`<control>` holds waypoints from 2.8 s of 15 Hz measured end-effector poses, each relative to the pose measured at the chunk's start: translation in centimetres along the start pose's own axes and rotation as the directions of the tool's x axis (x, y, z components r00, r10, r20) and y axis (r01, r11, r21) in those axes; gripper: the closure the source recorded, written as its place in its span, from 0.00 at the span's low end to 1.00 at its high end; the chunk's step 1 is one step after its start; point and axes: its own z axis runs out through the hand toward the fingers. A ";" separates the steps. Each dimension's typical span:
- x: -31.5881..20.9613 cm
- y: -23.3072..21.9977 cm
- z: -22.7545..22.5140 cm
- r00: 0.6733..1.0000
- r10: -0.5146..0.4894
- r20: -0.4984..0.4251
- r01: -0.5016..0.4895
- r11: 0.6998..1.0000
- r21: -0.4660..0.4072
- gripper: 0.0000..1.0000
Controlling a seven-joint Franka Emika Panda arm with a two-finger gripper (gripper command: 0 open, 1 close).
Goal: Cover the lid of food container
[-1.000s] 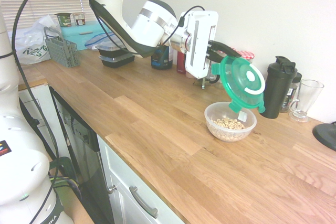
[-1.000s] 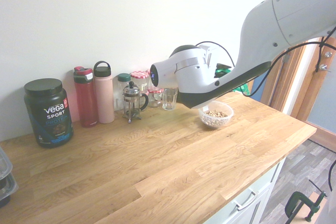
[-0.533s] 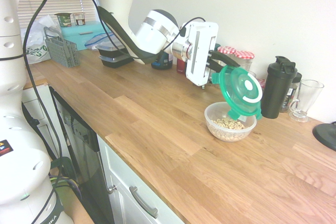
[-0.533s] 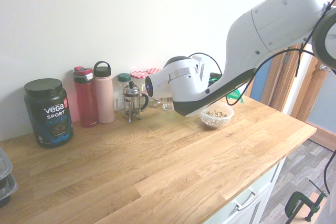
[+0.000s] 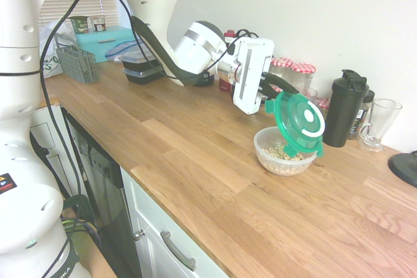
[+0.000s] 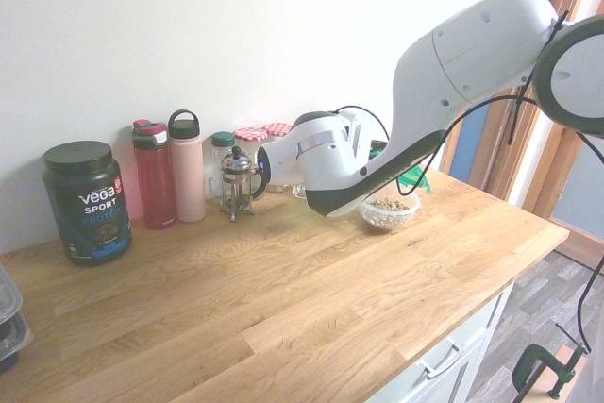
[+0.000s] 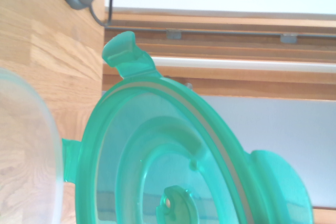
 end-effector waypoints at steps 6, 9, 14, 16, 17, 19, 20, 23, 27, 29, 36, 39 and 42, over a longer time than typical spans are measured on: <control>0.4 -0.3 0.8 1.000 -0.003 0.021 0.003 1.000 0.014 1.00; 0.3 -0.3 0.6 1.000 -0.007 0.027 0.007 1.000 0.017 1.00; -0.5 -0.8 0.0 0.999 -0.020 0.026 0.019 0.999 0.046 0.00; -1.3 -1.0 -0.4 0.999 -0.035 0.027 0.033 0.997 0.067 0.00; -2.0 -1.0 -0.8 0.998 -0.045 0.035 0.042 0.996 0.081 0.00; -3.4 -0.7 -2.0 0.996 -0.068 0.049 0.062 0.991 0.117 0.00; -4.0 -0.5 -2.6 0.995 -0.077 0.057 0.068 0.988 0.136 0.00; -5.7 0.1 -4.0 0.988 -0.103 0.111 0.079 0.976 0.203 0.00; -6.0 1.4 -5.6 0.963 -0.153 0.220 0.087 0.955 0.284 0.00; -5.1 2.1 -6.4 0.934 -0.194 0.301 0.076 0.929 0.363 0.00; 4.1 6.6 -8.2 0.773 -0.351 0.529 -0.088 0.766 0.637 0.00; 4.4 6.1 -7.5 0.674 -0.440 0.593 -0.186 0.676 0.713 0.00; 4.6 5.8 -7.8 0.574 -0.522 0.630 -0.307 0.576 0.757 0.00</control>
